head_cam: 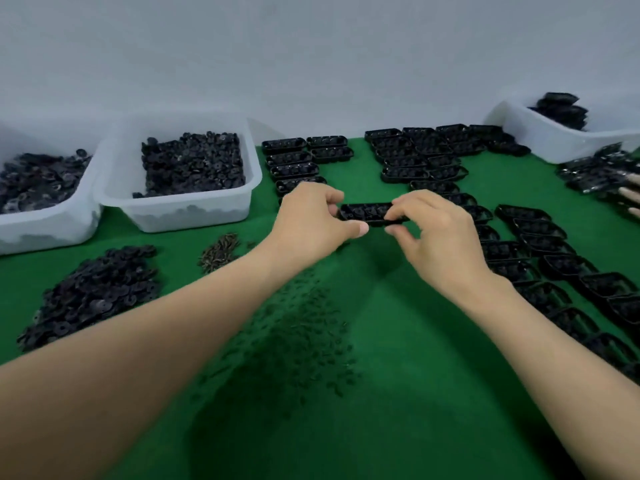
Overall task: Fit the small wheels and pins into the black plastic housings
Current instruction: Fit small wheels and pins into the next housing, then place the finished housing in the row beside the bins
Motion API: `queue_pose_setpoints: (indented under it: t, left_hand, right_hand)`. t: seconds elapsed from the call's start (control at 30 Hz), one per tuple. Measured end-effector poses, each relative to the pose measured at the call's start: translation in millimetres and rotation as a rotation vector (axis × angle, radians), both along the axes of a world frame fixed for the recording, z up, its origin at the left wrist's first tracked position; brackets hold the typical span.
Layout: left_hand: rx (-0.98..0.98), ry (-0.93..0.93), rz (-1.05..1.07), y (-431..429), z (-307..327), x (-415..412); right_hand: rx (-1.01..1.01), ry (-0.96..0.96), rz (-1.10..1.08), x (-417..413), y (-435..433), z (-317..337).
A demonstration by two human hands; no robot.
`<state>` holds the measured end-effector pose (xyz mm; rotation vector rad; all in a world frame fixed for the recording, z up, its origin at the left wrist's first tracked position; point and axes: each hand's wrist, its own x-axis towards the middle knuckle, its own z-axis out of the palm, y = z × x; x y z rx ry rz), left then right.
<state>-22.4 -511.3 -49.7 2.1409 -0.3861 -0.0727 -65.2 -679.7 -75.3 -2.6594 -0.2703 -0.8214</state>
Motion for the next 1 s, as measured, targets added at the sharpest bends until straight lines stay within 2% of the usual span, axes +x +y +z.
queue_pose_setpoints:
  t: [0.13,0.3,0.6,1.0]
  left_hand:
    - [-0.232,0.298,0.068,-28,-5,30]
    - [-0.339,0.470,0.095,-53,-20,52]
    - [-0.376,0.498,0.095,-70,-25,79]
    - [-0.432,0.480,0.078,-65,-26,86]
  right_hand:
    - [-0.028,0.072,-0.094,57,-23,-8]
    - [-0.090,0.195,-0.167,116,-26,-23]
    - [-0.018,0.336,-0.134,167,-10,-21]
    - [-0.026,0.364,-0.191,179,-7,-22]
